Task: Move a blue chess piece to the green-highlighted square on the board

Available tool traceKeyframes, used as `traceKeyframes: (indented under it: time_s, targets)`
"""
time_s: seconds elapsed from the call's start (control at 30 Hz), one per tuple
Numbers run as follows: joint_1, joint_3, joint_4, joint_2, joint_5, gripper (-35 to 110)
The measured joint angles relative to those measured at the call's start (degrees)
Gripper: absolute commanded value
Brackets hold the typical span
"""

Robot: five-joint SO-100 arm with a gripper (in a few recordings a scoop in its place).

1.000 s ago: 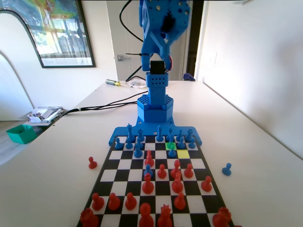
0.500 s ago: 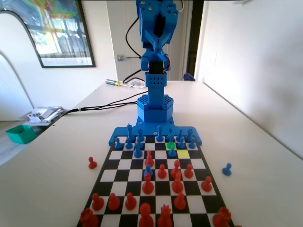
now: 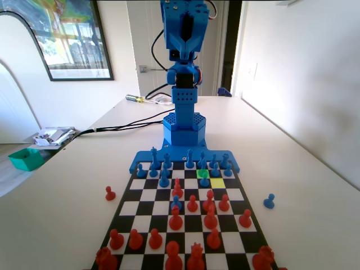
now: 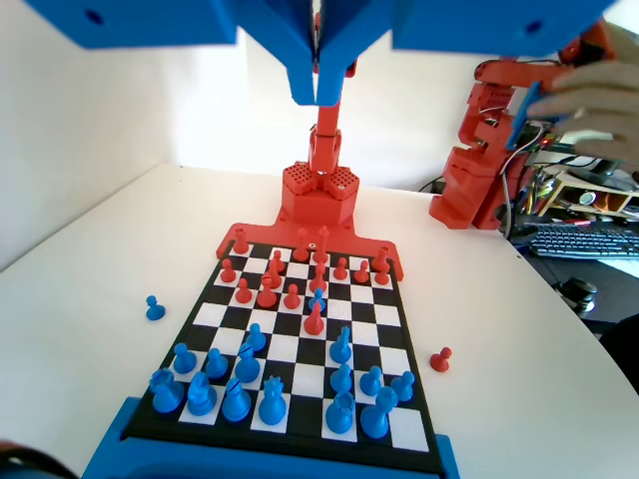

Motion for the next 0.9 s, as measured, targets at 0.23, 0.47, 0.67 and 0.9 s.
traceKeyframes:
  time_s: [0.23, 0.47, 0.67, 0.9]
  targets:
    - [-0.1, 0.0, 0.0, 0.0, -0.5, 1]
    - [0.0, 0.0, 0.0, 0.0, -0.5, 1]
    - [0.0, 0.0, 0.0, 0.0, -0.5, 1]
    - [0.0, 0.0, 0.0, 0.0, -0.5, 1]
